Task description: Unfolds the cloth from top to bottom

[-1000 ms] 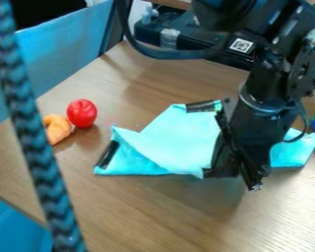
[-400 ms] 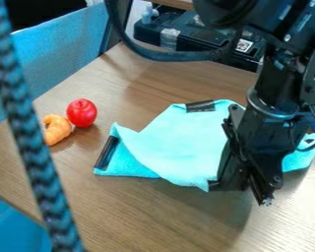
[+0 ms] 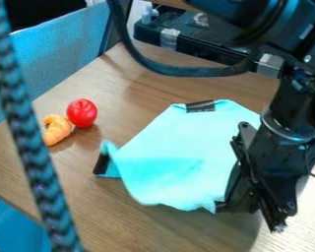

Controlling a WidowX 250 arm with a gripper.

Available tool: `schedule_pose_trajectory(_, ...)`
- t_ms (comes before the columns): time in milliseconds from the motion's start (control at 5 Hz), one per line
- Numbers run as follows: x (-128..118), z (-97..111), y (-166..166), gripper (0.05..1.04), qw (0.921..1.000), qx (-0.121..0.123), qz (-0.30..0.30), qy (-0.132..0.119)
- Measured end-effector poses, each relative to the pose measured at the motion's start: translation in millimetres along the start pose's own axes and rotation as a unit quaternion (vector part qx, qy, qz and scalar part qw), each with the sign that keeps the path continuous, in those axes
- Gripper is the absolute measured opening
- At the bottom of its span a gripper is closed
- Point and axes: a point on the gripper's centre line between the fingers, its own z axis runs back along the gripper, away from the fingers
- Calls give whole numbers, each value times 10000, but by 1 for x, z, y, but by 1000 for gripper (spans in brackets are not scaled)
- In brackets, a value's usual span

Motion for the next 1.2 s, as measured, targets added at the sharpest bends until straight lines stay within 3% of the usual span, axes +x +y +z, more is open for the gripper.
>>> schedule_pose_trajectory(200,3,0,-11,51,10000,-6,39,-7)
schedule_pose_trajectory(600,14,-23,-31,51,9997,-67,140,213)
schedule_pose_trajectory(800,20,-26,-38,51,9999,-129,14,95)
schedule_pose_trajectory(1200,18,-31,-51,51,9979,-586,-226,139)
